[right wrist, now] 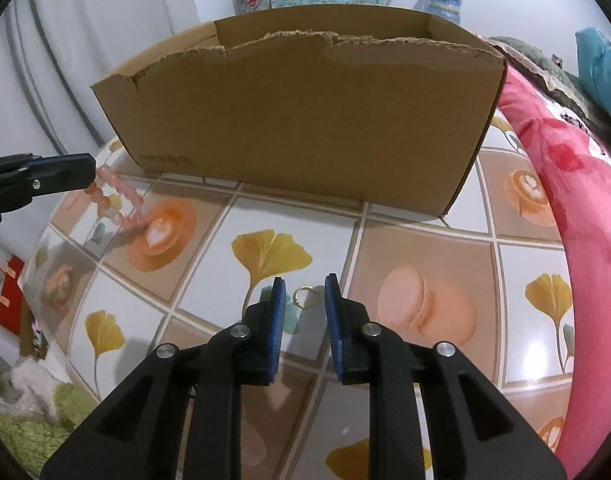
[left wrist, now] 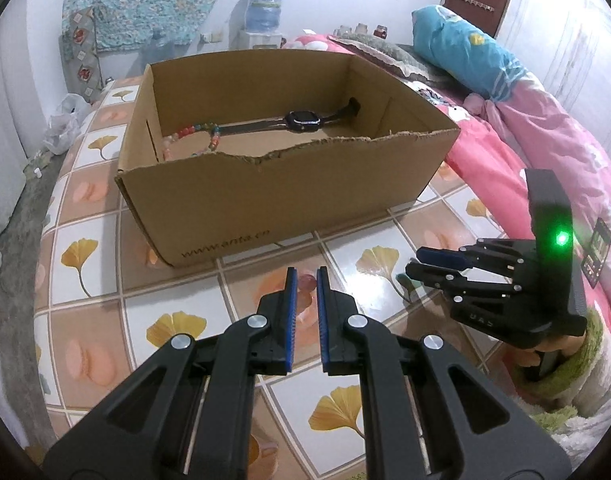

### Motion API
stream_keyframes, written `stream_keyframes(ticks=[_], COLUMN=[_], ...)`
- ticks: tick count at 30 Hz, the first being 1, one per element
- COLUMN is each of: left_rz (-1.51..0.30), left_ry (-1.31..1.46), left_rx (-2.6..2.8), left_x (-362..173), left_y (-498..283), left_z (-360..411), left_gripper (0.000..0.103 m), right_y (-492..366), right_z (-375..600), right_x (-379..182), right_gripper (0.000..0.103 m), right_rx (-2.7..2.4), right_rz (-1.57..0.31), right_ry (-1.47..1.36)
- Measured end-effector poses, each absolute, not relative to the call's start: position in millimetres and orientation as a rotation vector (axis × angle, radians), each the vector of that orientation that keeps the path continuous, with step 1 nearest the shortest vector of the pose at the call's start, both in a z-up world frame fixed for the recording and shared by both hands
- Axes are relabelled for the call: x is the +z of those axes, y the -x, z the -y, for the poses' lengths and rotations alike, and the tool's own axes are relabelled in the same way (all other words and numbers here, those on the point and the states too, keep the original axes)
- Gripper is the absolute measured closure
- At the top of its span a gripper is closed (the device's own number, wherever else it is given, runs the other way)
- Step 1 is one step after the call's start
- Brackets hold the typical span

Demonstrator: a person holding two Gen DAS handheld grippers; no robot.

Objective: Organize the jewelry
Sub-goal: 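Lift the bracelet and ring toward the box with both grippers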

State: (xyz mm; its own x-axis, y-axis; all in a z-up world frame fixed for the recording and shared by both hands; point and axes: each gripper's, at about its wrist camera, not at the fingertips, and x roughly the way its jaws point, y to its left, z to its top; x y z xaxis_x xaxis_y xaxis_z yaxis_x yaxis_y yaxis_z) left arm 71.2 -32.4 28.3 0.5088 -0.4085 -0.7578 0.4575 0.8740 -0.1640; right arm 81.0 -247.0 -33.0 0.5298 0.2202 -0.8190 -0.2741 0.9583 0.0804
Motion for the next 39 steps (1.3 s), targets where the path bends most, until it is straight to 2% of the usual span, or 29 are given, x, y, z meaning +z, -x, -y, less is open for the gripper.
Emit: stream_keyframes(ticks=[4, 5, 16, 24, 30, 34, 39], left_rz=[-0.904, -0.906, -0.89, -0.828, -0.738, -0.752, -0.948], left_ry=[-0.066, -0.067, -0.04, 0.092, 0.171, 0.114, 0.05], left_rx=[-0.528, -0.53, -0.549, -0.69, -0.786, -0.757, -0.706], left_x=[25, 24, 34, 89, 146, 156, 131], left_y=[-71, -70, -65, -67, -98, -138, -222], left_z=[36, 37, 30, 16, 9, 20, 43], left_gripper=[0.094, 0.094, 0.094, 0.094, 0.094, 0.094, 0.094], right_y=[-82, -83, -76, -67, -95, -148, -219], right_z=[243, 244, 248, 248, 249, 247, 240], right_x=[-35, -35, -22, 49, 104, 120, 106], right_gripper=[0.085, 0.091, 0.091, 0.091, 0.091, 0.091, 0.091], right_rx=[0.291, 0.29, 0.313, 0.379, 0.459, 0.488, 0.486], right_rz=[-0.96, -0.961, -0.945, -0.805, -0.701, -0.758, -0.938], right_ry=[0.101, 0.096, -0.015, -0.06, -0.08, -0.068, -0.052])
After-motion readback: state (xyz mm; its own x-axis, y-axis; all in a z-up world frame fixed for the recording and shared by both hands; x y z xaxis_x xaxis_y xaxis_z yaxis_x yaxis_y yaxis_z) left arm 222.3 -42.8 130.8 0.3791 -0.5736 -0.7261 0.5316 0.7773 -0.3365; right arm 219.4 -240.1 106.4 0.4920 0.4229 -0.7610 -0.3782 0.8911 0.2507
